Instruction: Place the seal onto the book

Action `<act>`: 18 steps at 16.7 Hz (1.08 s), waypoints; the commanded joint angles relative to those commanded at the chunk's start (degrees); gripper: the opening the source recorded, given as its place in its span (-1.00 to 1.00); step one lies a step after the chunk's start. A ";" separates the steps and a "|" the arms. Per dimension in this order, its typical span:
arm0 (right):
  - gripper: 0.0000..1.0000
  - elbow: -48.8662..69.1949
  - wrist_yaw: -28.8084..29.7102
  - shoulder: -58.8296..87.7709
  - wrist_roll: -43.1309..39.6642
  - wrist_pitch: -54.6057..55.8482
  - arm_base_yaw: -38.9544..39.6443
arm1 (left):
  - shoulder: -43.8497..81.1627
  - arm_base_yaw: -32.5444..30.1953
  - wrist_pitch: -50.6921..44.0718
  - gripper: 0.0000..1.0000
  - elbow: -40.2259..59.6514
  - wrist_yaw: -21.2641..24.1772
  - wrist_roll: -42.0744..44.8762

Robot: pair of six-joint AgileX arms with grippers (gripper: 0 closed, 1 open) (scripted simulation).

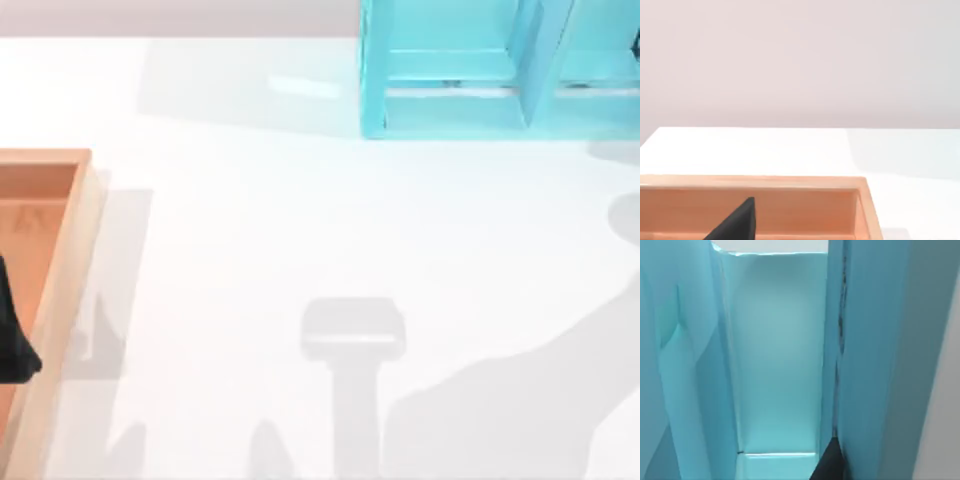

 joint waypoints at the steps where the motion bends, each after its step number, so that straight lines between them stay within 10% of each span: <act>1: -1.00 0.00 0.00 0.00 0.00 0.00 0.00 | 0.00 0.00 0.00 1.00 0.00 0.00 0.00; 18: -1.00 -14.70 -6.03 -30.56 -0.80 -16.14 -6.91 | 0.00 0.00 0.00 1.00 0.00 0.00 0.00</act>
